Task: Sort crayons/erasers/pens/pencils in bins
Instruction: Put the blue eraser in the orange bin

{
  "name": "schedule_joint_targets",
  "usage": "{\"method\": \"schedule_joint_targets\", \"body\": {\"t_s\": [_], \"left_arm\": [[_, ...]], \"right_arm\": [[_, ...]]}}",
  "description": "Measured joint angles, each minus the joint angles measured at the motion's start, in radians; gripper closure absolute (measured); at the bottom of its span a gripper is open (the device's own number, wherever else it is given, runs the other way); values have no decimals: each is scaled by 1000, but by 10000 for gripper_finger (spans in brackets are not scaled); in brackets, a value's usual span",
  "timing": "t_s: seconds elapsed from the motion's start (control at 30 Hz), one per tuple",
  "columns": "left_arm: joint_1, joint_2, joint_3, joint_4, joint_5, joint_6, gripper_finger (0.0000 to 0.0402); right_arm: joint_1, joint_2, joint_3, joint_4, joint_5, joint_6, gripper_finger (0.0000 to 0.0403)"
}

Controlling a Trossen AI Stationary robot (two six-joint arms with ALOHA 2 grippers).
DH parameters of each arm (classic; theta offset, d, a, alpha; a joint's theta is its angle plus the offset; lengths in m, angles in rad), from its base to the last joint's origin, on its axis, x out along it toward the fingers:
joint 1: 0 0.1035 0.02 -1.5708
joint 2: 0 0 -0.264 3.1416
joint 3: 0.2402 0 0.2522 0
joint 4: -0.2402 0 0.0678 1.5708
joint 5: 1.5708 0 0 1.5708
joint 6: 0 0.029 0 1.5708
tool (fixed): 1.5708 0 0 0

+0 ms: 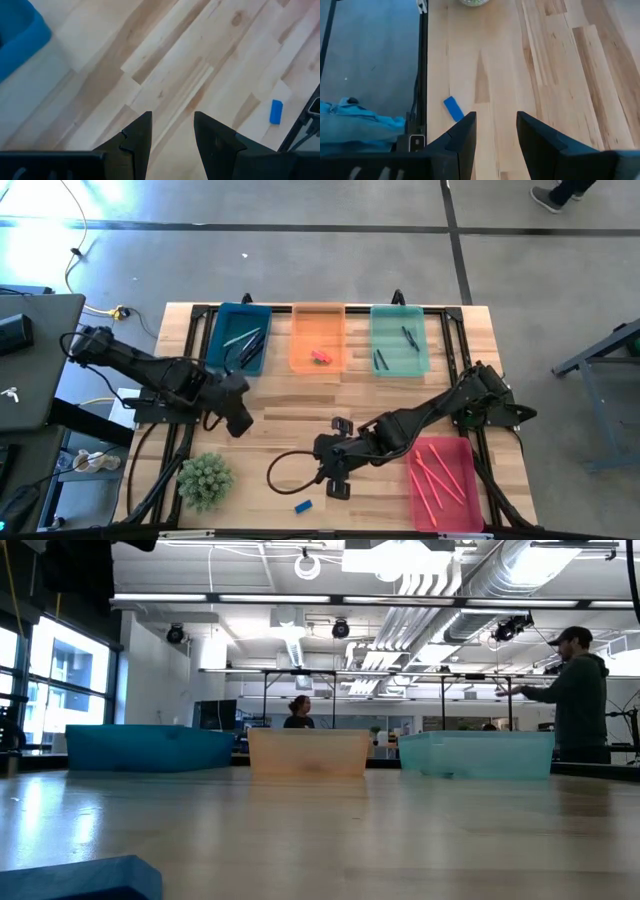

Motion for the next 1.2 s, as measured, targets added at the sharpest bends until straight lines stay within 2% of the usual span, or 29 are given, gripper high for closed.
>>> {"method": "schedule_joint_targets", "body": {"t_s": [0.33, 0.67, 0.97, 1.2], "left_arm": [[-121, 72, 0, 0, -18, -101, 268], [-162, 95, 0, 6, -18, -131, 268], [-161, 95, 0, 6, -18, -130, 268], [-161, 95, 0, 6, -18, -130, 268]], "right_arm": [[16, 33, 0, 8, -1, -19, 270], [38, 95, 8, 148, -46, -49, 270], [47, 183, 215, 68, -26, -150, 270], [46, 336, 409, -146, -28, -227, 270]]}}
